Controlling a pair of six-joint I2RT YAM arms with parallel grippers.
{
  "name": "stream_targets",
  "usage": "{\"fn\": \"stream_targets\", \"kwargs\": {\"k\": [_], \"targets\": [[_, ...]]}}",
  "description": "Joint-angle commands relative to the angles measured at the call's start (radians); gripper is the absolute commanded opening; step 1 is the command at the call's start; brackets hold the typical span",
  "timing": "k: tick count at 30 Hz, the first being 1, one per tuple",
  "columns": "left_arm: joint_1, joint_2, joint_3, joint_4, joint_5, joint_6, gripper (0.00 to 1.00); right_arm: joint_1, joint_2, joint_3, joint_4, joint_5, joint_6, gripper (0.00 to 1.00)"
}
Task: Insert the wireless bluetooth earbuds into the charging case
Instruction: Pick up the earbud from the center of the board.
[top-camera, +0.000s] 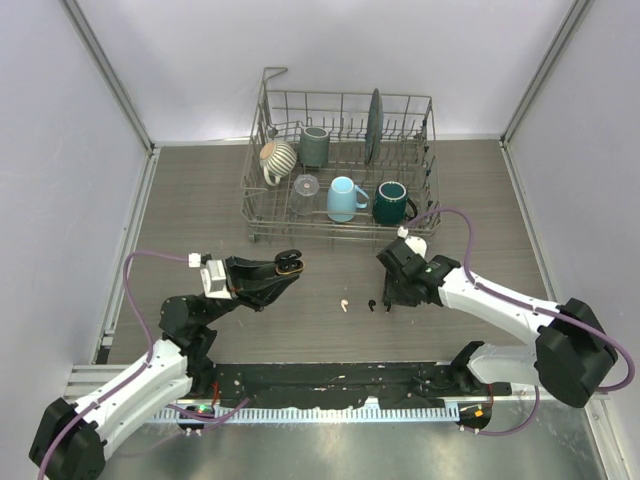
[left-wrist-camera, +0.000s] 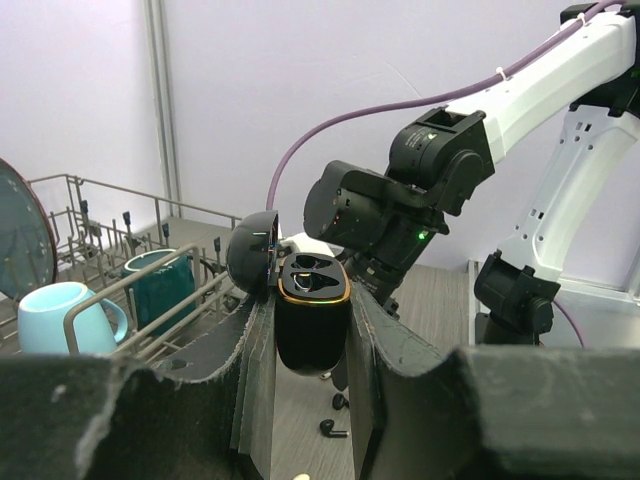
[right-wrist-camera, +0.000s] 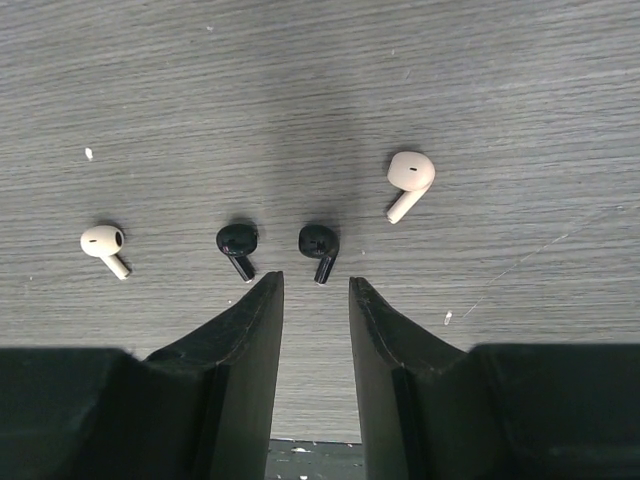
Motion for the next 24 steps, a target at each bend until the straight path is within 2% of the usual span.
{"fn": "stream_targets", "kwargs": {"k": [1, 24], "targets": [[-0.001, -0.015, -0.006, 0.069, -0.031, 0.013, 0.00, 0.011, 0.028, -0.002, 0.035, 0.025, 0.020, 0.38], [-0.001, -0.003, -0.003, 0.060, -0.016, 0.010, 0.00, 0.017, 0.112, -0.054, 0.149, 0.080, 0.091, 0.38]]}}
